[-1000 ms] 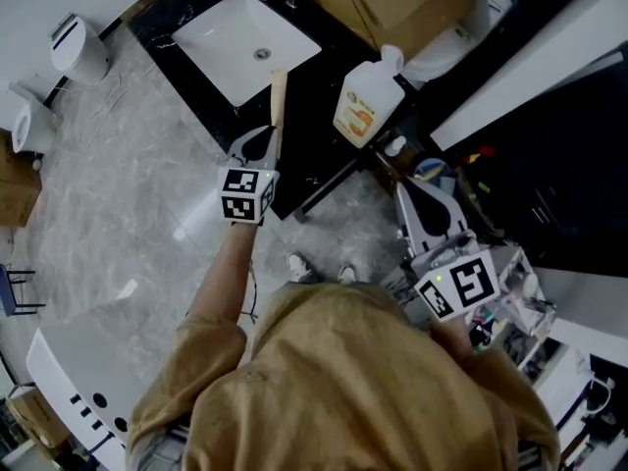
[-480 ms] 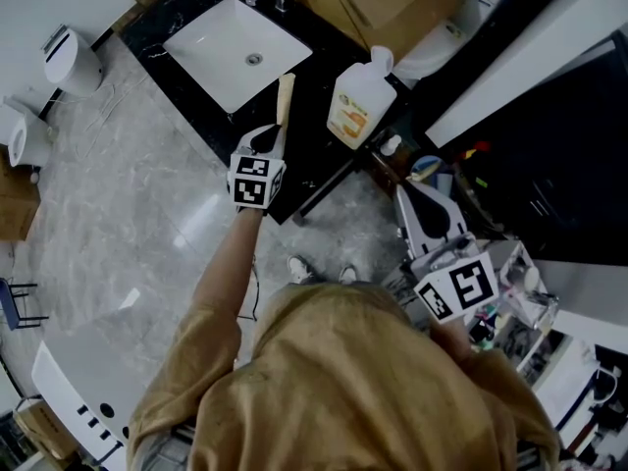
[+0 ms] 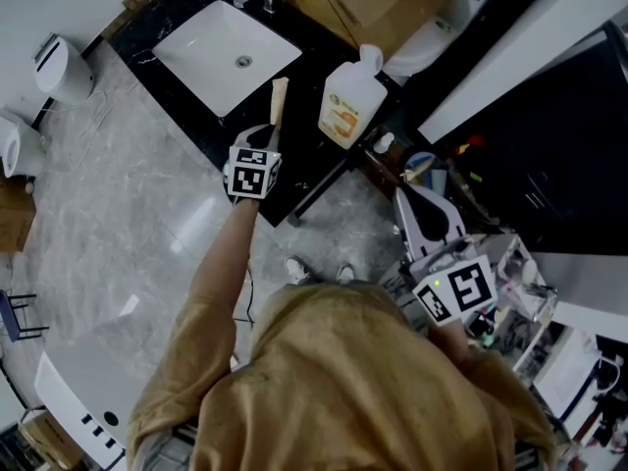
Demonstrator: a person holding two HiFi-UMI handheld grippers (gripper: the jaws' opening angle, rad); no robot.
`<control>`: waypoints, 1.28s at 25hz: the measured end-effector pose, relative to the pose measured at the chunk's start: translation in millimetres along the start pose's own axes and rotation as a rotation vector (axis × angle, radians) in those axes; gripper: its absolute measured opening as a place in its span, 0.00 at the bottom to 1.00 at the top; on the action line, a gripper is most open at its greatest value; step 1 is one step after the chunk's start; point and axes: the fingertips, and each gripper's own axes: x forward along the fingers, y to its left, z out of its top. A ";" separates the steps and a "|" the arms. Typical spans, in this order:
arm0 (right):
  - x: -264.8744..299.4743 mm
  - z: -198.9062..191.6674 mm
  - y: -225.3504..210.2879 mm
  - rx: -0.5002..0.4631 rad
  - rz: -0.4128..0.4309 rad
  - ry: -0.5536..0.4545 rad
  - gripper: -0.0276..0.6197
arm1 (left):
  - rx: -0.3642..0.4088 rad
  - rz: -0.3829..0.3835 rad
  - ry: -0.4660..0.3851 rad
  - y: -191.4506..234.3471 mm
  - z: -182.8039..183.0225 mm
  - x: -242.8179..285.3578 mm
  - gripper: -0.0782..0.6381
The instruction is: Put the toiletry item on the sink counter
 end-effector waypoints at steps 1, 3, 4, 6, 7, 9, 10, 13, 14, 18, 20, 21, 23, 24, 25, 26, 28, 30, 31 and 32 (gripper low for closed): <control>-0.3 -0.2 -0.5 0.000 -0.003 0.000 0.05 | 0.003 -0.002 0.004 0.1 -2.8 3.6 0.12; -1.2 -0.8 -2.0 0.003 -0.008 0.002 0.05 | 0.003 -0.007 0.016 -0.6 -6.7 8.2 0.12; -1.9 -1.0 -3.1 0.004 -0.010 0.003 0.05 | 0.003 -0.008 0.020 -0.8 -7.4 9.3 0.12; -3.6 -1.0 -5.8 0.005 -0.018 0.002 0.05 | 0.006 -0.007 0.028 -0.2 -8.2 11.5 0.12; -4.5 -1.2 -7.2 0.005 -0.022 0.002 0.05 | 0.011 -0.005 0.033 0.3 -8.8 13.0 0.12; -6.0 -2.0 -9.3 0.008 -0.028 0.003 0.05 | 0.024 -0.008 0.044 0.3 -8.6 15.7 0.12; -6.6 -2.0 -9.8 0.009 -0.030 0.002 0.05 | 0.025 -0.012 0.048 -0.4 -8.1 16.5 0.12; -9.4 -0.7 -10.4 0.010 -0.034 -0.005 0.05 | 0.016 -0.014 0.069 -1.1 -9.7 18.3 0.12; -10.6 -0.2 -10.6 0.010 -0.035 -0.007 0.05 | 0.018 -0.013 0.081 -1.3 -10.8 19.2 0.12; -16.0 1.8 -12.1 0.011 -0.041 -0.017 0.05 | 0.022 -0.024 0.112 -4.8 -11.8 23.5 0.12; -19.8 3.0 -12.8 0.010 -0.044 -0.023 0.05 | 0.024 -0.015 0.112 -6.0 -11.1 22.4 0.13; -21.9 3.3 -13.2 0.011 -0.045 -0.025 0.05 | 0.023 -0.008 0.107 -5.9 -10.8 21.7 0.13; -26.1 2.8 -14.7 0.014 -0.047 -0.028 0.05 | 0.016 0.010 0.078 -3.9 -8.8 20.6 0.15; -28.1 2.2 -15.7 0.016 -0.048 -0.029 0.05 | 0.012 0.020 0.058 -2.9 -6.3 18.8 0.21; -29.9 1.5 -16.7 0.018 -0.049 -0.031 0.05 | 0.007 0.027 0.035 -2.7 -2.2 16.0 0.29; -31.5 0.8 -17.7 0.021 -0.048 -0.032 0.05 | 0.001 0.031 0.011 -3.3 3.2 12.3 0.37; -34.0 0.5 -18.6 0.025 -0.042 -0.035 0.05 | -0.011 0.037 -0.033 -4.7 14.2 3.6 0.45; -34.5 0.9 -16.4 0.030 -0.026 -0.040 0.05 | -0.018 0.045 -0.060 -5.2 22.1 -6.4 0.47; -34.1 1.2 -14.5 0.031 -0.016 -0.043 0.05 | -0.021 0.049 -0.068 -5.5 24.7 -11.4 0.48; -33.4 1.6 -12.4 0.031 -0.006 -0.047 0.05 | -0.023 0.052 -0.075 -6.1 27.0 -16.3 0.48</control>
